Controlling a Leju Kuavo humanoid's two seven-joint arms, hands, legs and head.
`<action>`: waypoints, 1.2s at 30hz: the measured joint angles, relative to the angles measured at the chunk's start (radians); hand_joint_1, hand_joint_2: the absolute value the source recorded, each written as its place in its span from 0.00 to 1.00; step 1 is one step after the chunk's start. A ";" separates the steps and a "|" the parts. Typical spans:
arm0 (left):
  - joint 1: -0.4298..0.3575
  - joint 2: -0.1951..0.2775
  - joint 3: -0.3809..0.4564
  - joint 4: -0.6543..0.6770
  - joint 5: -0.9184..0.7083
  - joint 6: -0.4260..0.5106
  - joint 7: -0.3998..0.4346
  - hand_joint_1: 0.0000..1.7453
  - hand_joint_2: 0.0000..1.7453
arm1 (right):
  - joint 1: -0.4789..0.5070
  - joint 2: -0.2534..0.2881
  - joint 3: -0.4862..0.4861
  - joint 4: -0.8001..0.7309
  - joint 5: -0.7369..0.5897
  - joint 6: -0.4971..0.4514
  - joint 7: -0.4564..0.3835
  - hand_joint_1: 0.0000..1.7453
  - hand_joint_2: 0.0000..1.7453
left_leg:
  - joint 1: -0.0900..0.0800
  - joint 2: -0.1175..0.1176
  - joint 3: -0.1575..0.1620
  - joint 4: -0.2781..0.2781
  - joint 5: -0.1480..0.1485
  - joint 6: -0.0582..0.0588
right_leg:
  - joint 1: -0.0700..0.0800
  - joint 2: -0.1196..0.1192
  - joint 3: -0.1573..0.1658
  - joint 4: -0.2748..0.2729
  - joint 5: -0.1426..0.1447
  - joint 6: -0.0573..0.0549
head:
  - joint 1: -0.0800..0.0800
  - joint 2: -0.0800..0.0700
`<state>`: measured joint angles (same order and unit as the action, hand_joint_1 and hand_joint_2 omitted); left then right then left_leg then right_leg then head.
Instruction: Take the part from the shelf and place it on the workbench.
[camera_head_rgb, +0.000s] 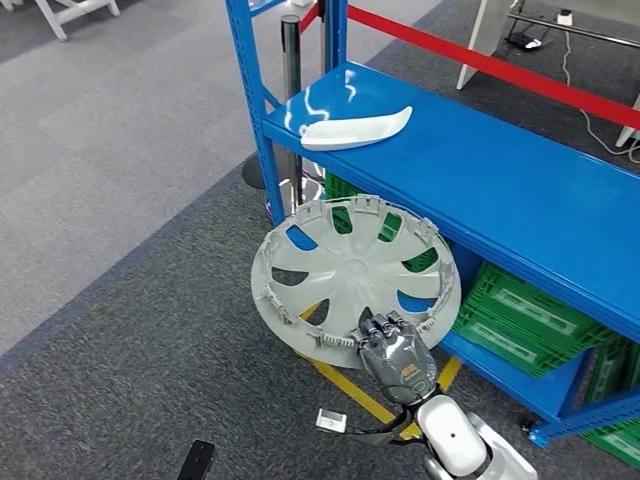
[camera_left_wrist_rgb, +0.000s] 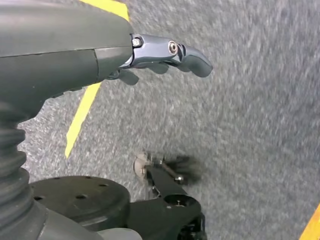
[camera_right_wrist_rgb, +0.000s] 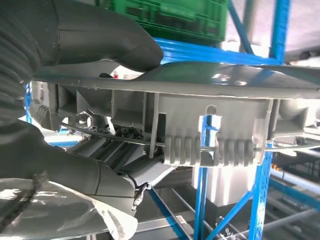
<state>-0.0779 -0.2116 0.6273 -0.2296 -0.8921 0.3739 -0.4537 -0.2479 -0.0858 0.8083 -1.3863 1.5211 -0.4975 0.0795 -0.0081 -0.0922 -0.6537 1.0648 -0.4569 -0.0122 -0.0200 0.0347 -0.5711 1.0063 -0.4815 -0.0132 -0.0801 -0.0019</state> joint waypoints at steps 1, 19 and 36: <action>-0.002 0.001 0.000 0.000 -0.001 0.000 0.001 0.00 1.00 | 0.002 0.000 0.000 -0.001 0.001 0.000 0.000 0.88 1.00 | 0.001 0.036 -0.025 0.055 -0.030 -0.006 | 0.000 -0.016 0.004 -0.002 0.000 -0.003 | -0.005 0.000; -0.006 0.007 -0.001 0.000 -0.013 0.000 0.006 0.00 1.00 | 0.025 -0.001 -0.002 -0.011 0.020 -0.012 0.016 0.88 1.00 | 0.010 0.060 0.054 -0.075 0.031 0.032 | 0.002 -0.037 -0.112 0.276 -0.150 0.041 | 0.000 0.000; -0.008 0.012 -0.003 0.000 -0.029 -0.005 0.012 0.00 1.00 | 0.040 -0.001 -0.002 -0.021 0.036 -0.015 0.019 0.88 1.00 | 0.015 0.063 -0.054 0.136 -0.062 -0.017 | -0.001 -0.039 0.008 0.017 -0.017 0.004 | -0.011 0.000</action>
<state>-0.0859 -0.1996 0.6248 -0.2296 -0.9214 0.3688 -0.4418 -0.2075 -0.0873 0.8062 -1.4072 1.5570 -0.5127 0.0989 0.0064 -0.0288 -0.7075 1.2008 -0.5192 -0.0292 -0.0211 -0.0040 -0.5627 1.0233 -0.4988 -0.0090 -0.0906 -0.0019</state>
